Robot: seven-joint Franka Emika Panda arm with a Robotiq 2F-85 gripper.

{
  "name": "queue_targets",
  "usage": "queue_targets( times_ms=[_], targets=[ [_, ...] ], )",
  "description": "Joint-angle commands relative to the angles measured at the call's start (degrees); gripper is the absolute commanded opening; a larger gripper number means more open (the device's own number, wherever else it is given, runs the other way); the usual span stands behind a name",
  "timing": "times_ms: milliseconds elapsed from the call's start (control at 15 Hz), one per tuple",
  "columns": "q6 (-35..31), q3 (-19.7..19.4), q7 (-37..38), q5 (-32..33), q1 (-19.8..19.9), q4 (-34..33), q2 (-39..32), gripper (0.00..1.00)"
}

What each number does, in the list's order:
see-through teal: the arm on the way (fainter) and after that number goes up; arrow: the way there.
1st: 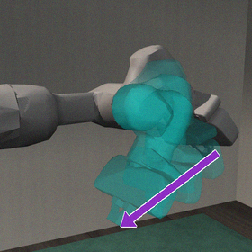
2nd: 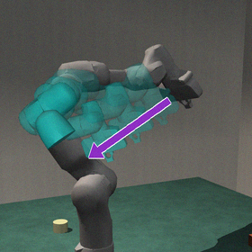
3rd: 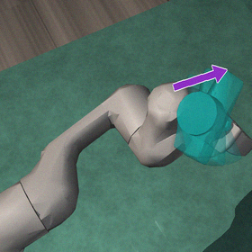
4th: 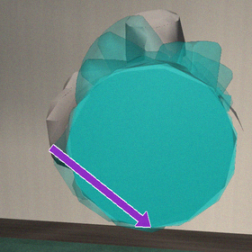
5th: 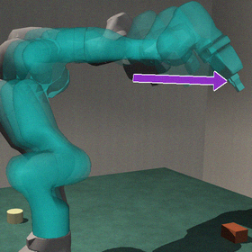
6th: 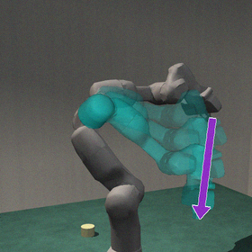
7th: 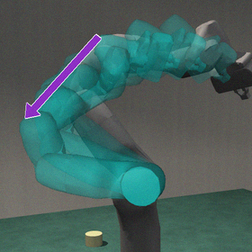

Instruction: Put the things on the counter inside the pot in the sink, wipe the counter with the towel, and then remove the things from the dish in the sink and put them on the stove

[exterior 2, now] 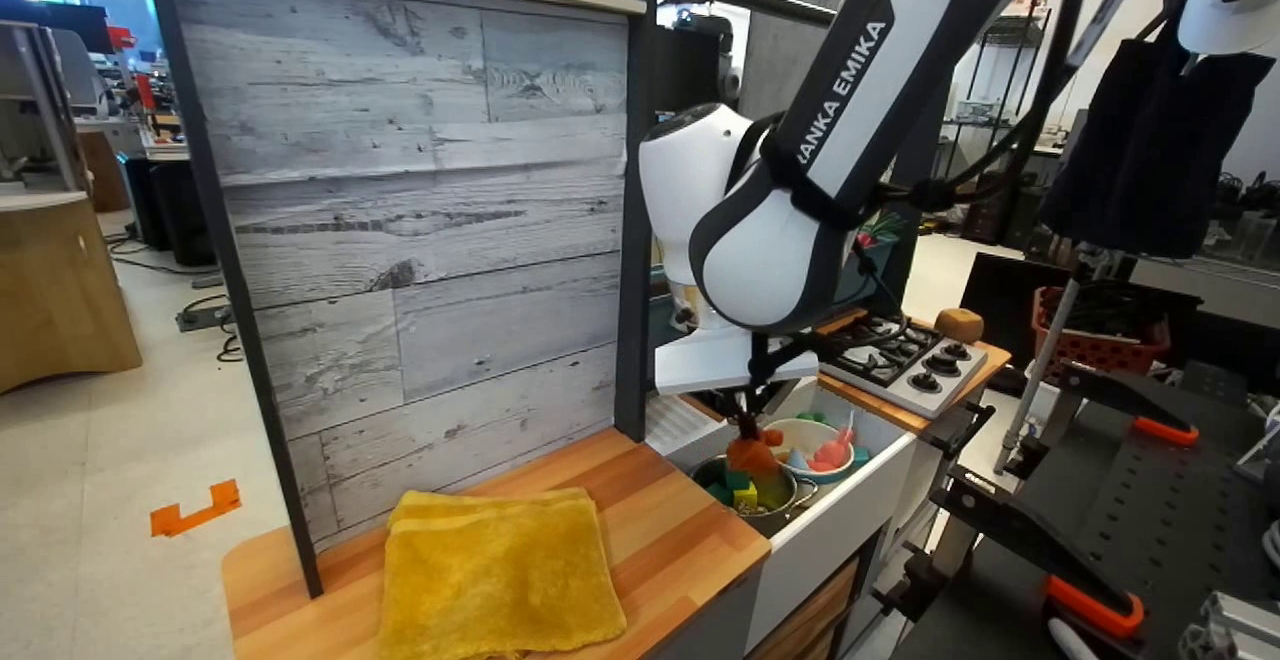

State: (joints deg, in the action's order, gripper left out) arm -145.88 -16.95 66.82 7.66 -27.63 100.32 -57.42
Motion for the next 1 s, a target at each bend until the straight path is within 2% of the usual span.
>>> queue_targets(
  times_ms=[0,133,267,467,533,600,667,733,867,933],
  targets=[
    [-0.7,0.7,2.7,0.9,0.4,1.4,0.9,0.37],
    [-2.5,0.5,3.9,1.3,-0.4,2.5,2.1,0.52],
    [-6.5,1.9,2.8,1.1,-0.4,4.0,4.2,0.67],
    [-16.0,2.7,3.6,0.4,-2.6,4.5,5.5,0.88],
    [-18.0,4.7,2.3,-0.9,-1.9,4.0,6.1,0.97],
    [-19.1,7.4,-0.1,-1.8,-0.9,2.1,5.6,0.87],
    [-19.8,9.8,-2.4,-2.1,0.0,0.4,5.0,0.89],
    [-18.7,13.4,-5.2,-2.9,1.7,-2.0,4.0,0.85],
    [-15.4,19.4,-11.3,-4.8,4.2,-8.1,0.6,0.89],
    [-13.3,22.3,-14.6,-6.1,5.3,-11.1,-1.2,0.95]
  ],
)
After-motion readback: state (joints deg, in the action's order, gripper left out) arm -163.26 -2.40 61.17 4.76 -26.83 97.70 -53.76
